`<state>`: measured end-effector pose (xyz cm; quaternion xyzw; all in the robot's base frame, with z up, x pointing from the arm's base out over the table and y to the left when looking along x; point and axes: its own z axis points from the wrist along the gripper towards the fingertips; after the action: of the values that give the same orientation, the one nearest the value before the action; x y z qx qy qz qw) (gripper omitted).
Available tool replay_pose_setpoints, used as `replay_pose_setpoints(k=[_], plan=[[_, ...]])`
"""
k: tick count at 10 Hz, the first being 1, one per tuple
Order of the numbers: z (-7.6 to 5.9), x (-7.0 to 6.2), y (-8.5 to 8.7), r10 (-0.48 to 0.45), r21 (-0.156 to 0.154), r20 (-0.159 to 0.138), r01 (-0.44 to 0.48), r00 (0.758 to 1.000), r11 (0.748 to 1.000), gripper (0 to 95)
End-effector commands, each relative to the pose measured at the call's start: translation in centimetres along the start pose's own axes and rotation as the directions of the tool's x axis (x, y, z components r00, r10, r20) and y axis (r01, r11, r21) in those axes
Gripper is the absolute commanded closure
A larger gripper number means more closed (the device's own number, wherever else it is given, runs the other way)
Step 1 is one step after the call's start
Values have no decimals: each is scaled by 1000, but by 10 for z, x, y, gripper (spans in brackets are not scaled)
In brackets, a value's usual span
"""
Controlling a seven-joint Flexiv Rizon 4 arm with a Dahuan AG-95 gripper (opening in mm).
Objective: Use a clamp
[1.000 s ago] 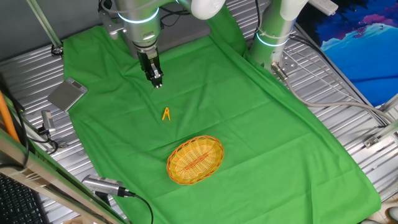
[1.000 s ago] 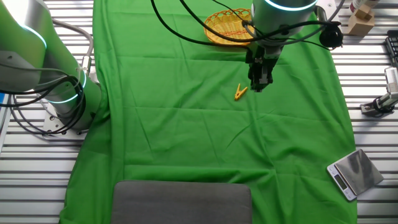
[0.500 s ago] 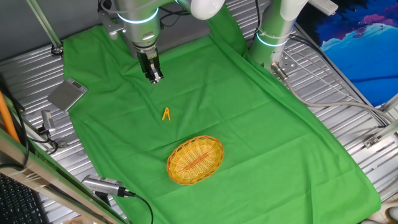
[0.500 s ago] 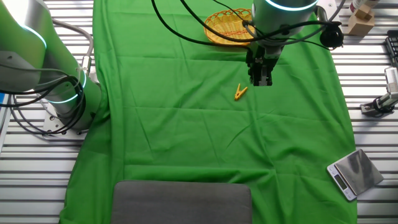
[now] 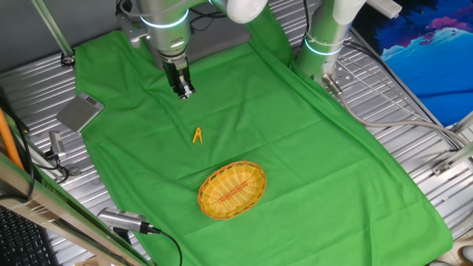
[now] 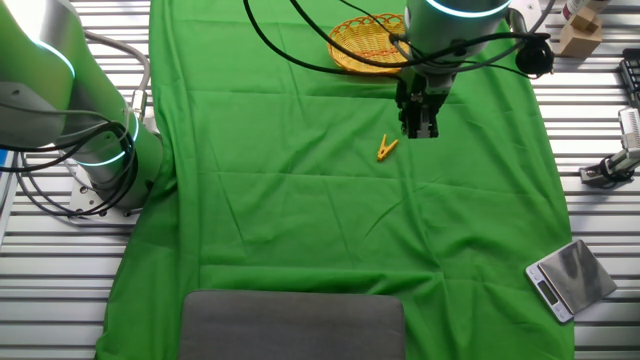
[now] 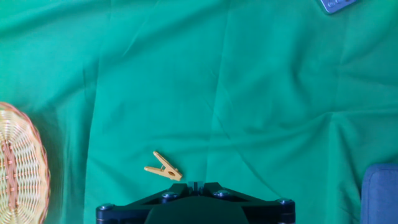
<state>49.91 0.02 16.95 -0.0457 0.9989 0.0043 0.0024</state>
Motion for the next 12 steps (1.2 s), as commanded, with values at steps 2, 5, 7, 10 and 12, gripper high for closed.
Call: replay_pose_setpoints(k=[2,5,7,10,12], plan=[[10,-12,-5,-83,-15,3,83,997,996,950],[28,-45,-17,-129,-52,-3,128,992,990,950],[37,-69,-26,-154,-73,-22,152,988,986,950],[48,-89,-32,-181,-82,-41,177,983,981,950],[57,-92,-32,-188,-87,-45,184,981,979,950]])
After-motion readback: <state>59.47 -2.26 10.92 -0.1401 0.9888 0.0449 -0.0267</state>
